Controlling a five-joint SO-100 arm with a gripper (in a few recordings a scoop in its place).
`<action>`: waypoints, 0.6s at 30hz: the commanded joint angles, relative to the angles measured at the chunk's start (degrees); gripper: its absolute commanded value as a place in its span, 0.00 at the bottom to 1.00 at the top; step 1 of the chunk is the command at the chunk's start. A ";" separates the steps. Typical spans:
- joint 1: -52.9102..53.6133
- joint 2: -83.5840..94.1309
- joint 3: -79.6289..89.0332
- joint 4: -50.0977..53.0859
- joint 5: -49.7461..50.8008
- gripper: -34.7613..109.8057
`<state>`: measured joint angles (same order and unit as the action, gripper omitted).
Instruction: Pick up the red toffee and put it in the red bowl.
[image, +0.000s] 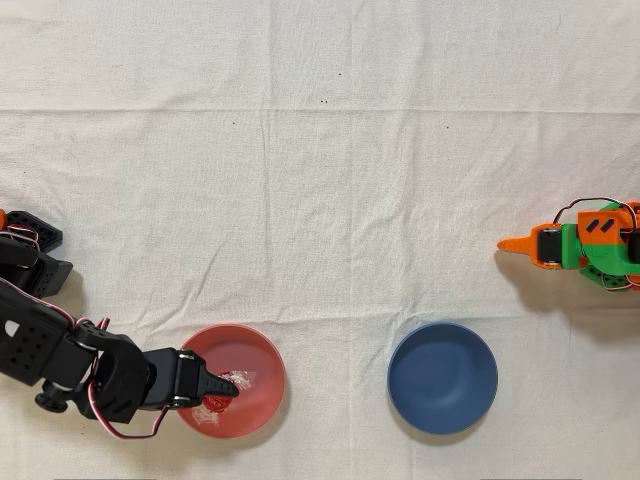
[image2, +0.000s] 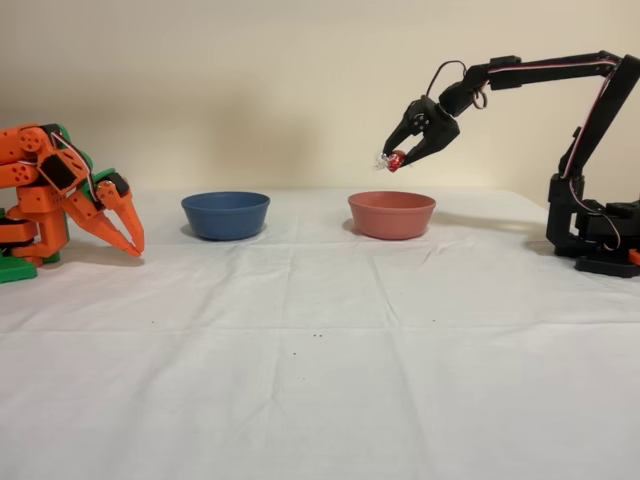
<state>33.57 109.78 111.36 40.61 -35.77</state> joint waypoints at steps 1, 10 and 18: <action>1.14 0.44 0.53 -2.11 -0.44 0.30; 1.58 -3.87 1.49 -7.12 -1.67 0.31; 2.37 -5.62 1.23 -8.44 -2.64 0.31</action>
<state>35.07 103.18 113.03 33.05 -37.71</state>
